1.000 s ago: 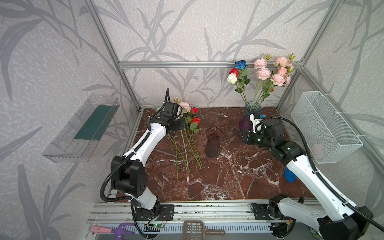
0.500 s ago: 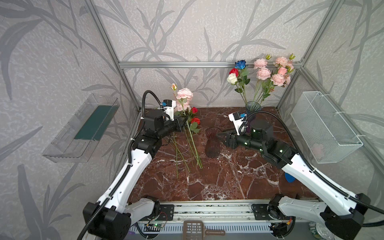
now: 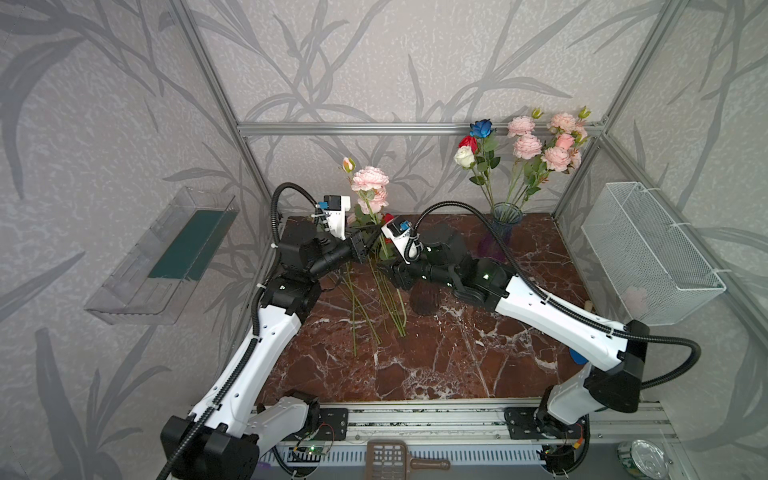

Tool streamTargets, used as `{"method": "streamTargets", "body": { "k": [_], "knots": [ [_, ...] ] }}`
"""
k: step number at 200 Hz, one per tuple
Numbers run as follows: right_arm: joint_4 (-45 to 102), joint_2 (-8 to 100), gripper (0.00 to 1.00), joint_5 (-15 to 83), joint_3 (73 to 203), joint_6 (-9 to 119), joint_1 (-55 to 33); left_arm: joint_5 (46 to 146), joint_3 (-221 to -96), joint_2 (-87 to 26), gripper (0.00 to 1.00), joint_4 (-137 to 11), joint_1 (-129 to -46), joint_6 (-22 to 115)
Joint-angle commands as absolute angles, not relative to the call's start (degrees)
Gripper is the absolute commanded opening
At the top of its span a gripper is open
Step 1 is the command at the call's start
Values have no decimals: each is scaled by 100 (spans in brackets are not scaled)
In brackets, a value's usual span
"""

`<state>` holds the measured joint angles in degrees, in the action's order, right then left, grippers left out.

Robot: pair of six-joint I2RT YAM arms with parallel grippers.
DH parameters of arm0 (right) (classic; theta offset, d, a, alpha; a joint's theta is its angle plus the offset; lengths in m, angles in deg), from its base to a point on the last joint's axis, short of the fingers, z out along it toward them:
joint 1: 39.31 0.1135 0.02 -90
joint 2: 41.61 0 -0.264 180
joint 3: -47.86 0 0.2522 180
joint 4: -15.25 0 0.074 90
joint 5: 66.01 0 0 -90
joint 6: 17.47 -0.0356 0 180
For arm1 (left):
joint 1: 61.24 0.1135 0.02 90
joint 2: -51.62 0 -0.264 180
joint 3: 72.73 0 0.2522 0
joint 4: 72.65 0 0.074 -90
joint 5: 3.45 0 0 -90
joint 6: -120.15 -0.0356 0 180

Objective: Arrange the flowers into the vase
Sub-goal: 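Grasp the pink rose stems with the right gripper from the left gripper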

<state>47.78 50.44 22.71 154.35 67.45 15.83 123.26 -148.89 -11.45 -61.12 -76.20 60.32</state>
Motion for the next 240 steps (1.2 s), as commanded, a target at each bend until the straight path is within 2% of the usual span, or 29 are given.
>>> {"method": "streamTargets", "body": {
  "k": [1,29,37,48,61,76,100,126,157,205,240],
  "knots": [
    [4884,5213,49,1781,15818,6705,1576,12435,-14855,-990,1,-6354,-7645,6082],
    [4685,5270,21,1871,15835,6607,1580,12407,-14856,-983,5,-6354,-7645,6112],
    [4619,5257,14,1889,15822,6565,1577,12391,-14839,-988,11,-6359,-7645,6112],
    [4518,5212,7,1891,15747,6521,1580,12365,-14809,-993,23,-6403,-7645,6135],
    [4332,5145,4,1883,15604,6473,1580,12323,-14763,-1006,36,-6454,-7636,6162],
    [4180,5073,3,1851,15466,6393,1572,12313,-14702,-1008,57,-6562,-7632,6224],
    [4041,4963,2,1731,15267,6314,1566,12511,-14646,-947,72,-6754,-7593,6254],
    [4011,4842,2,1504,15125,6195,1490,13085,-14527,-796,76,-7277,-7562,6335],
    [3738,4619,2,1779,14861,5678,1033,13559,-14335,-592,76,-7844,-7557,6402],
    [3408,4524,3,2142,14755,5302,472,13648,-14282,-561,76,-7920,-7552,6313],
    [3100,4337,3,2179,14653,5370,258,13287,-14098,-452,76,-7993,-7476,6218]
  ]
}}
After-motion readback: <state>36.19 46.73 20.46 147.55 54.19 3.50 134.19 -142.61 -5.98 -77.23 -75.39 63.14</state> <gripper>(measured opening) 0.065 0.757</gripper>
